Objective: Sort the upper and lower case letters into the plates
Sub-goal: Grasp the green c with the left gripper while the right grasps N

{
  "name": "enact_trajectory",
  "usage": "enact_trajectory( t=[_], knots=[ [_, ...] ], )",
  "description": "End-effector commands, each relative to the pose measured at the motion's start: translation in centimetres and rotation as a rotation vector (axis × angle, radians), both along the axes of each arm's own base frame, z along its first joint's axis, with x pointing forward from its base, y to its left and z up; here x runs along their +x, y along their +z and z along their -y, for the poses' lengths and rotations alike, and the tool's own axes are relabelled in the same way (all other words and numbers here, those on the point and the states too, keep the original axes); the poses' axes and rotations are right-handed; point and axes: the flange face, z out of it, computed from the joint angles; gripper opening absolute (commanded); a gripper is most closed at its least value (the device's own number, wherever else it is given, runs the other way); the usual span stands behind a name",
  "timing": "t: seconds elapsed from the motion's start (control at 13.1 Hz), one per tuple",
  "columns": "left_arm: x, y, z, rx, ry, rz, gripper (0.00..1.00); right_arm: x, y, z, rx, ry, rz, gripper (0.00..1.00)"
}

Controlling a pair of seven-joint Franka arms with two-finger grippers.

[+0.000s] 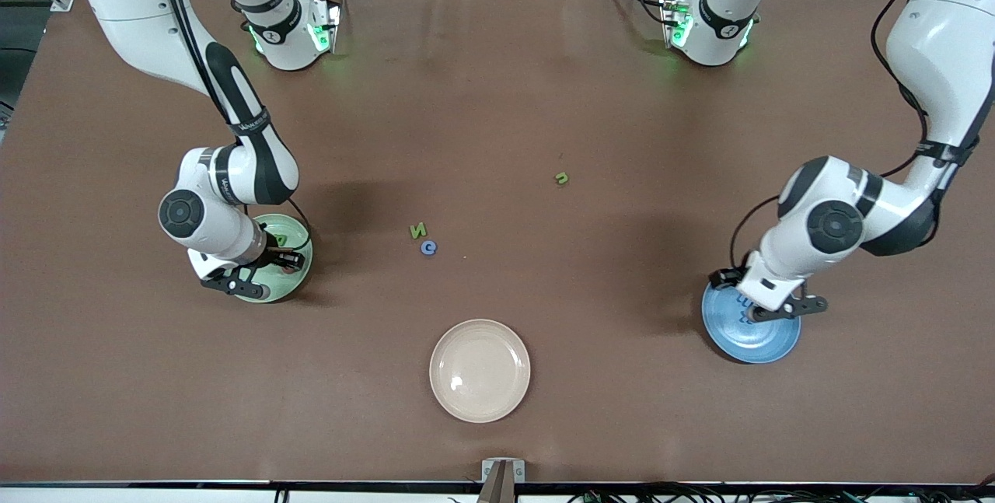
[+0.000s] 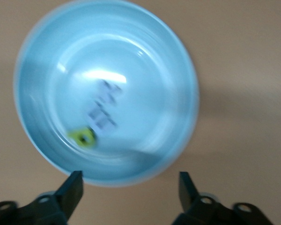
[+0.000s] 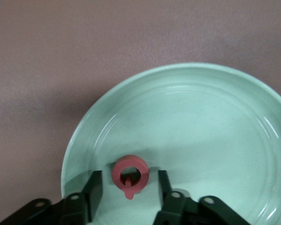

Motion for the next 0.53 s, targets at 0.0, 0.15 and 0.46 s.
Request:
enact_trajectory(
  t=[0.0, 0.15, 0.46],
  knots=[
    [-4.3, 1.9, 7.1, 0.012, -0.011, -0.031, 1.00, 1.4, 4.1, -0.6, 0.020, -0.007, -0.009, 1.00],
    [-8.0, 1.4, 11.1, 0.002, 0.006, -0.051, 0.99, 2.5, 6.9, -1.6, 0.023, -0.078, -0.066, 1.00],
    [-14.6, 1.0, 18.9, -0.044, 0.111, -0.036, 0.94, 0.7, 8.1, -11.4, 0.004, -0.247, -0.054, 1.00]
  ],
)
